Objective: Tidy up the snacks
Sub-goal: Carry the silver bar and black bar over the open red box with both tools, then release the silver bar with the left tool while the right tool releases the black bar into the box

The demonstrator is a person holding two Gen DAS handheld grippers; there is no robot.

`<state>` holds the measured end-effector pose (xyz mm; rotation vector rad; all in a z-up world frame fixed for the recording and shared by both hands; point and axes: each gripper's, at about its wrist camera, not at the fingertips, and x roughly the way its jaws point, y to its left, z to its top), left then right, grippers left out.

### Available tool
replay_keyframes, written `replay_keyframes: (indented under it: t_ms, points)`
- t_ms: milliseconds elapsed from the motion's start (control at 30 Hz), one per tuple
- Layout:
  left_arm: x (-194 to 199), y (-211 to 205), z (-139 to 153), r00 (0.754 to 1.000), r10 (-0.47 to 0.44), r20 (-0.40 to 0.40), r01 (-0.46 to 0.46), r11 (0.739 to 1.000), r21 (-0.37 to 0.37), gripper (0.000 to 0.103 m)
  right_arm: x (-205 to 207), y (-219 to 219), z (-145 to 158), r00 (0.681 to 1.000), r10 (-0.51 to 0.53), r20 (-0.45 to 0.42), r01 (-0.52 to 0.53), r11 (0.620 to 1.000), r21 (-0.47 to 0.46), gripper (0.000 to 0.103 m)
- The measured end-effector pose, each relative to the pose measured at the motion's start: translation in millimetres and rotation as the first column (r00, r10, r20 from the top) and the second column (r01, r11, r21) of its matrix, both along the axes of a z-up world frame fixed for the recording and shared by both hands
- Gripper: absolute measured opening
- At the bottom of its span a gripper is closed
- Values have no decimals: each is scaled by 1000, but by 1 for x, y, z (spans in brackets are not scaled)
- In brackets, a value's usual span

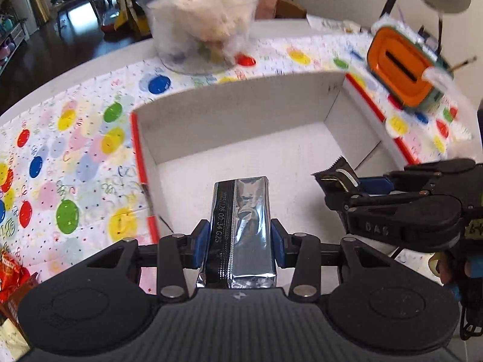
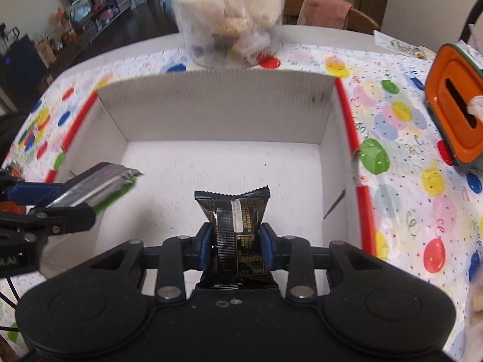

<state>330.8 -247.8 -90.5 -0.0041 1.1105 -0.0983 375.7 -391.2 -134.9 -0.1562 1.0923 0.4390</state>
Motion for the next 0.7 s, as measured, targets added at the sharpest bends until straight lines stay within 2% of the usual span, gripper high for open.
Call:
replay_keyframes:
  t_ms: [133,300,533,700]
  points:
    - [12,-7,-15,998,-10,-54,11,1000,26,41,3,9,-10,998,50,-30,-51,998,-44,32]
    - [18,-14,-24,996,-25,-89,29,998,48,41,8,10,-20,996,63,-63,-67,995,-73,33]
    - [22,-19,-27,994,-25,-106,32,997,71,42,10,9,-22,995,69,-77,-74,995,-67,33]
    - [20,-16,-23,996,-11,-90,16,999,48,43,8,5,-18,995,70,-78,-72,997,-27,35]
